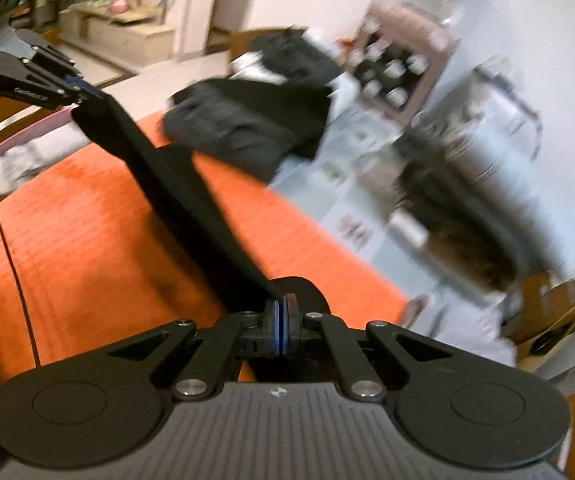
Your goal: Fold clothes
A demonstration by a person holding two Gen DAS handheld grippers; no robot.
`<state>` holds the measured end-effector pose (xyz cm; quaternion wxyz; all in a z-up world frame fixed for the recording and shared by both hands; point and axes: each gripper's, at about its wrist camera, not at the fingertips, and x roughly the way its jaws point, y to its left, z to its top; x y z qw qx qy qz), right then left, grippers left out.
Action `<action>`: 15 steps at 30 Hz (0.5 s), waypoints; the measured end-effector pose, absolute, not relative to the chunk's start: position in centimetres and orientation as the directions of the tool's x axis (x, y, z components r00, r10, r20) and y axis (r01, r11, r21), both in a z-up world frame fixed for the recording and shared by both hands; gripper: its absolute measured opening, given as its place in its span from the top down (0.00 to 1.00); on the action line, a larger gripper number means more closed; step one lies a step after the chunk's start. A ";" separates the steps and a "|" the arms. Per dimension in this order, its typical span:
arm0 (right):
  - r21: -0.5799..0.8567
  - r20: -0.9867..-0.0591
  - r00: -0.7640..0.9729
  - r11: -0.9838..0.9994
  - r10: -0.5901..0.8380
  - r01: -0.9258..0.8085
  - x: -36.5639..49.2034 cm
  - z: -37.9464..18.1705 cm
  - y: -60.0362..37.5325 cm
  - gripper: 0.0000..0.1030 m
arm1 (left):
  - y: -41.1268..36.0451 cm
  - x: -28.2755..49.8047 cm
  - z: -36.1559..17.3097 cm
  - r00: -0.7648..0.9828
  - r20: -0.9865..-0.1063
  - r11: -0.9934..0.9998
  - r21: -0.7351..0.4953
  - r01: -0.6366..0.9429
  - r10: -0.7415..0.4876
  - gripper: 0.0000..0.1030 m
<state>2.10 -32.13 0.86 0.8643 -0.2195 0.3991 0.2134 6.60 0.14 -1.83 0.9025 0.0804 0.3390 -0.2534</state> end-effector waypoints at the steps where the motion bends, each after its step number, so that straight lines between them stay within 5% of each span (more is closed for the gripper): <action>1: -0.197 -0.799 0.567 0.804 0.200 -0.561 1.2 0.2 -31.7 0.98 | 0.4 5.7 -2.3 0.631 -0.663 0.856 -0.030 0.516 -0.403 0.91; 15: -0.077 -0.921 0.334 0.750 0.198 -0.657 -11.6 -6.6 -26.7 0.98 | 2.2 -6.0 -8.6 0.490 -0.783 0.791 -0.004 0.612 -0.384 0.91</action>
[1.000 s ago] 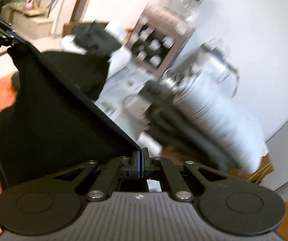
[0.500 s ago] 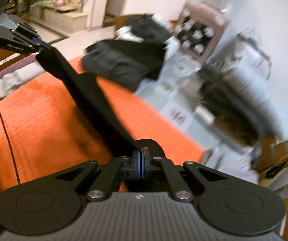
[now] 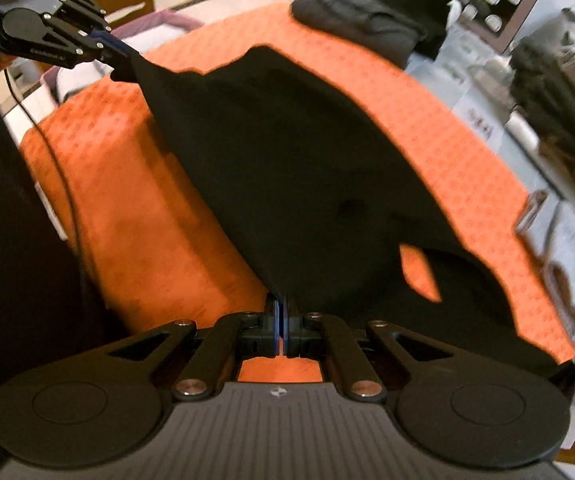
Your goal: Fold clothes
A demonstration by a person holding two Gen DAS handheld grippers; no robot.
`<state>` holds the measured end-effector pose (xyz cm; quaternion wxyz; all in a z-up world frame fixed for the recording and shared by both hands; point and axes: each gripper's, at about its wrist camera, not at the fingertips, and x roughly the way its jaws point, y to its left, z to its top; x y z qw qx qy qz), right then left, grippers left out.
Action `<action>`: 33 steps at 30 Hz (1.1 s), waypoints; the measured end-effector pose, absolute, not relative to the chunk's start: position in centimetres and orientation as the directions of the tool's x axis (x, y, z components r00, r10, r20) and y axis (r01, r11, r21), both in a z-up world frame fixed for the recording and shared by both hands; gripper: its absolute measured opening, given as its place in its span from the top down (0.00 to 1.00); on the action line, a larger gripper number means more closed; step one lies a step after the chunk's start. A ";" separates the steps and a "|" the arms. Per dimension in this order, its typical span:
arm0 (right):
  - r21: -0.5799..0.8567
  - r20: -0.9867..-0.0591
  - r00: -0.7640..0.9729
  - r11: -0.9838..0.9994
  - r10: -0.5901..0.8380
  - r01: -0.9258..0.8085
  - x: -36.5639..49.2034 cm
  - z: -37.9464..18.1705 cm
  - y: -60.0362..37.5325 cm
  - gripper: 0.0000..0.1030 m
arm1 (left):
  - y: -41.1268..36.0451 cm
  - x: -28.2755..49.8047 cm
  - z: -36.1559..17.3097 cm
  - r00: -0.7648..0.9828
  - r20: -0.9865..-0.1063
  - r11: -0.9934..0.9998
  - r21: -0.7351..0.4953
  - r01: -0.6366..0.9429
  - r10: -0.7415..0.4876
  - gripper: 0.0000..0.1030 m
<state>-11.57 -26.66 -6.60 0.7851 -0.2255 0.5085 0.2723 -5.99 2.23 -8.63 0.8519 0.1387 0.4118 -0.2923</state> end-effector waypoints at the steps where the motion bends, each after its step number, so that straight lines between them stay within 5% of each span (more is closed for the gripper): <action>1: -0.071 -0.926 0.323 0.750 0.195 -0.658 -12.1 -7.0 -26.5 0.98 | 2.3 -6.5 -9.0 0.479 -0.789 0.792 -0.014 0.611 -0.384 0.91; 10: -0.025 -0.945 0.248 0.708 0.214 -0.706 -12.2 -8.1 -26.1 0.87 | 3.0 -9.8 -11.2 0.436 -0.814 0.828 -0.095 0.553 -0.384 0.86; 14: 0.003 -0.934 0.227 0.642 0.276 -0.767 -11.0 -6.3 -25.9 0.74 | 3.4 -11.4 -10.7 0.479 -0.796 0.864 -0.108 0.491 -0.371 0.62; 22: -0.020 -0.895 0.255 0.537 0.367 -0.843 -4.9 -2.4 -25.5 0.73 | 2.6 -14.0 -9.9 0.561 -0.785 0.960 -0.156 0.233 -0.263 0.61; 33: -0.038 -0.861 0.207 0.347 0.465 -0.937 5.6 -4.0 -25.0 0.73 | -1.6 -16.5 -10.3 0.634 -0.771 0.891 -0.327 -0.315 -0.059 0.61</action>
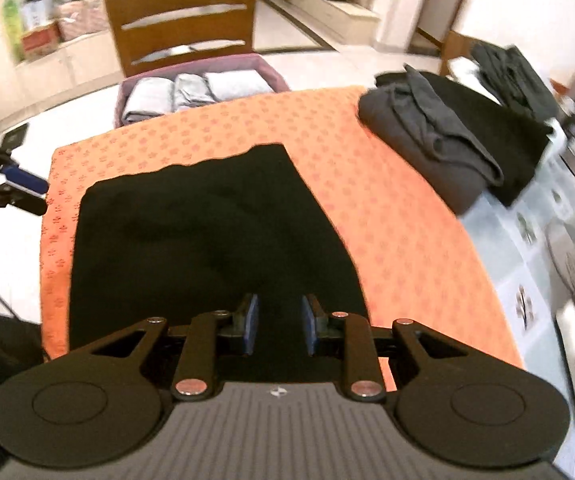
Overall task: Fold clothes
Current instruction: 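Fold the trousers again with the left gripper and press the fold flat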
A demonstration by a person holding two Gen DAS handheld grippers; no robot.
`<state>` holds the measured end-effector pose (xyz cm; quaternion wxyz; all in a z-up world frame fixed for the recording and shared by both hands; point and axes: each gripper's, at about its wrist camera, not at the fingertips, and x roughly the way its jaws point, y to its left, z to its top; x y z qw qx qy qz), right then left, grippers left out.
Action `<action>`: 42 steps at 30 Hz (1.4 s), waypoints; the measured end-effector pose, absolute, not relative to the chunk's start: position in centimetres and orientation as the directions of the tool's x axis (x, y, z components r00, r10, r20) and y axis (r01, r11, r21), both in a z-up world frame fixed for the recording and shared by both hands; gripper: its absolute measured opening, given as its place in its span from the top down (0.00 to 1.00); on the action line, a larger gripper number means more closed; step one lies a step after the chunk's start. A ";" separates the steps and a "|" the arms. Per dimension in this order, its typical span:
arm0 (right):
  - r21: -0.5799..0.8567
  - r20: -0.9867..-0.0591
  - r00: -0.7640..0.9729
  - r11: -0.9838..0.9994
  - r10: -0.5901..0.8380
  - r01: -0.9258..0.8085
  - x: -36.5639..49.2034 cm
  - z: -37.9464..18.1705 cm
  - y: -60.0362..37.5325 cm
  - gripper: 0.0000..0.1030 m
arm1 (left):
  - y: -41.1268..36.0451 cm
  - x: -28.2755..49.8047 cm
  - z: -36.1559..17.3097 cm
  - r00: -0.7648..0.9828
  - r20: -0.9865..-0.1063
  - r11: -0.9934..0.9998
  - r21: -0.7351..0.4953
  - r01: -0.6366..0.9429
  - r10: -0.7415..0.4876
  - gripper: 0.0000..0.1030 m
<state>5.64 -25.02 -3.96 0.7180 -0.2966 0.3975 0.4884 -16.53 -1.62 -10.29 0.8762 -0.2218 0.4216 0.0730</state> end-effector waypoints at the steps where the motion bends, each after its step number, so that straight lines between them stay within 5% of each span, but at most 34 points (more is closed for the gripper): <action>1: -0.031 -0.858 0.196 0.331 0.475 -0.943 6.5 -4.2 -24.8 0.73 | -1.9 -16.5 -10.4 0.640 -0.767 0.868 -0.350 -0.353 -0.049 0.61; 10: 0.056 -0.871 0.091 0.280 0.484 -0.958 13.8 -8.0 -22.0 0.73 | -3.9 -15.9 -11.6 0.663 -0.748 0.631 -0.500 -0.594 0.030 0.60; 14: 0.102 -0.869 0.041 0.258 0.494 -0.961 16.1 -9.6 -19.4 0.68 | -4.0 -15.6 -11.9 0.672 -0.737 0.599 -0.508 -0.619 0.070 0.52; 29: 0.153 -0.882 -0.070 0.142 0.466 -0.978 16.6 -12.9 -11.5 0.63 | -2.1 -14.4 -14.1 0.665 -0.739 0.465 -0.554 -0.691 0.106 0.53; 31: 0.148 -0.885 -0.074 0.129 0.460 -0.981 16.1 -13.2 -11.0 0.70 | -2.1 -14.1 -14.4 0.665 -0.739 0.466 -0.553 -0.691 0.108 0.55; 32: 0.137 -0.886 -0.067 0.121 0.459 -0.983 15.7 -13.1 -10.9 0.74 | -2.1 -14.0 -14.5 0.666 -0.738 0.464 -0.554 -0.691 0.109 0.65; 34: 0.116 -0.888 -0.055 0.108 0.456 -0.987 15.1 -13.0 -10.7 0.97 | -2.1 -13.9 -14.8 0.664 -0.740 0.462 -0.553 -0.694 0.111 0.85; 42: 0.079 -0.846 0.020 0.162 0.533 -0.984 14.9 -9.6 -10.6 0.98 | -2.4 -14.1 -12.6 0.680 -0.708 0.512 -0.520 -0.683 0.189 0.95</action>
